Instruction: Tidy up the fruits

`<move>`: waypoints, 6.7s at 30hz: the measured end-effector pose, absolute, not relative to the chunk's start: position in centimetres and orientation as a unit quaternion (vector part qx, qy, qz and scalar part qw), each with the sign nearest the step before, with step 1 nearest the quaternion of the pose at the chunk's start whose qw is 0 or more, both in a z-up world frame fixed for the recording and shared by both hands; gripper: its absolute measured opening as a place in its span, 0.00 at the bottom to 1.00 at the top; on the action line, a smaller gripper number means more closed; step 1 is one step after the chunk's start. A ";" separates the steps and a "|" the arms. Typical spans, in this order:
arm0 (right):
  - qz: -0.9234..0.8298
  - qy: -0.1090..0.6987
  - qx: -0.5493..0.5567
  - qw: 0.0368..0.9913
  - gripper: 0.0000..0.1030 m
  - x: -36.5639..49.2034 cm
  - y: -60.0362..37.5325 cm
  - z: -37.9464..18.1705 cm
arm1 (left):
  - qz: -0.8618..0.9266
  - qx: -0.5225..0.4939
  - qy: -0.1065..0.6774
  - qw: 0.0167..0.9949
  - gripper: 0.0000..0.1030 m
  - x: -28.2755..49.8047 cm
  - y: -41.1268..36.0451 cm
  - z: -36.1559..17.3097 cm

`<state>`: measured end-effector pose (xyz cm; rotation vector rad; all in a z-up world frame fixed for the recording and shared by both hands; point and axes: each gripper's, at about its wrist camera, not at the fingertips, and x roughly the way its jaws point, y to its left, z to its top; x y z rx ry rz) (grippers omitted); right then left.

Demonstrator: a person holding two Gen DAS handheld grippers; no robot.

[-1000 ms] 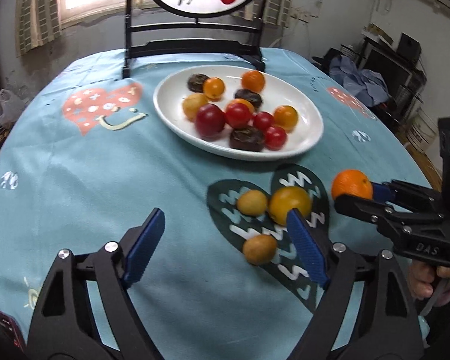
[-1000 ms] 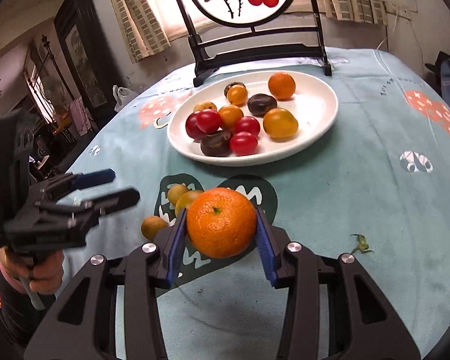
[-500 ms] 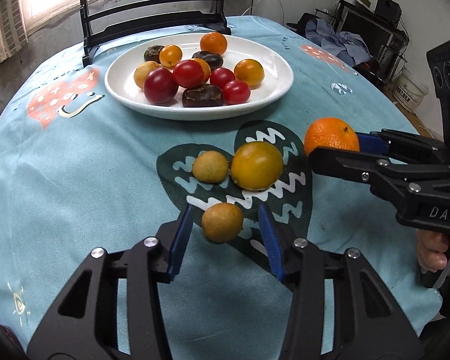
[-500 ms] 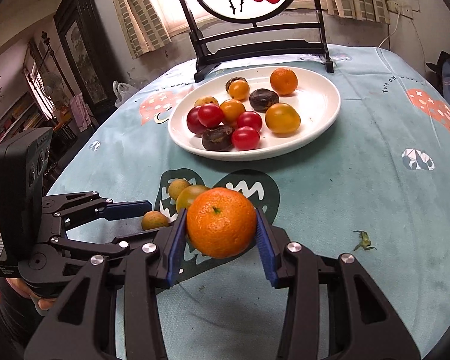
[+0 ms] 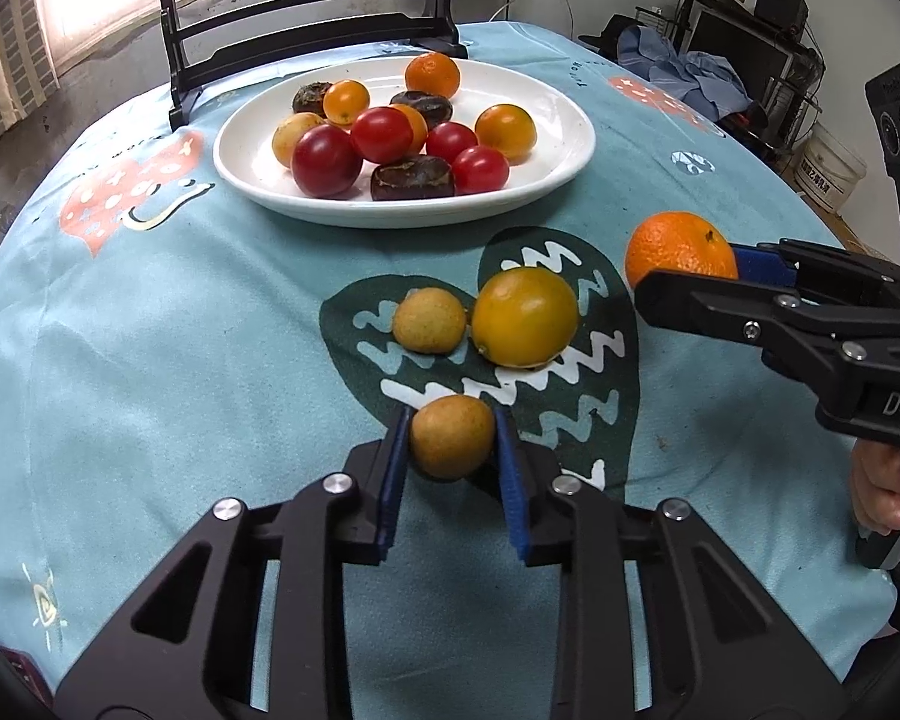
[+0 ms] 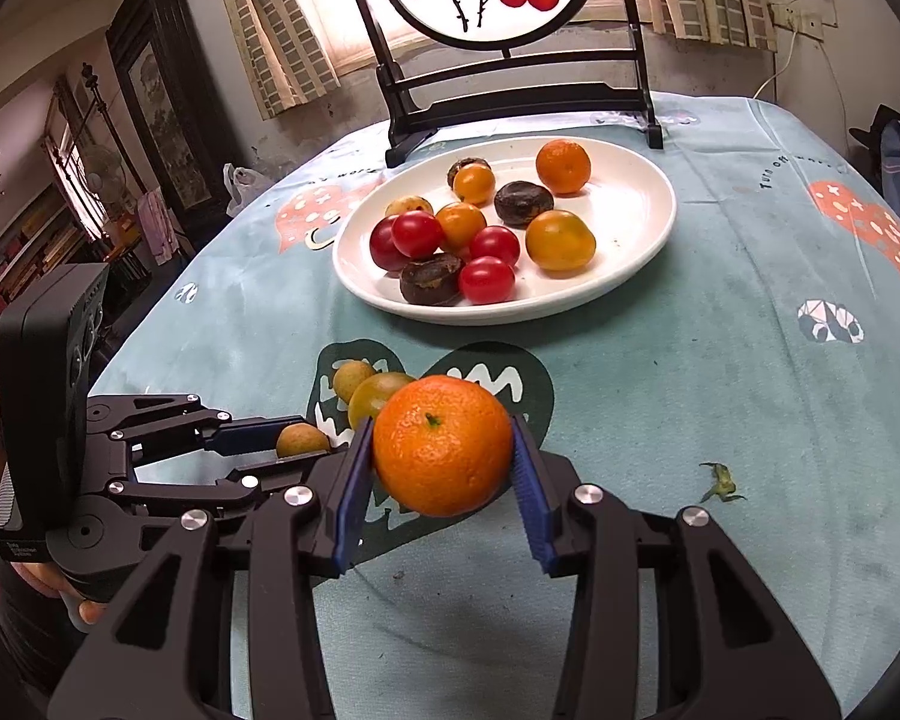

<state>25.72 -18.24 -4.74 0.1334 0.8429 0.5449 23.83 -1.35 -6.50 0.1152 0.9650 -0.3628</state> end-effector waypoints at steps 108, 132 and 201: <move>0.276 0.395 0.075 0.873 0.41 29.5 -18.2 -4.3 | -0.017 -0.063 0.403 0.913 0.98 27.8 3.5 -3.0; 0.236 0.409 0.102 0.876 0.40 30.2 -20.1 -4.7 | -0.116 0.063 0.447 0.885 0.39 27.5 -3.4 -6.9; 0.218 0.345 0.012 0.913 0.60 22.1 -20.3 -4.0 | -0.035 0.019 0.383 0.923 0.98 19.7 1.8 -3.6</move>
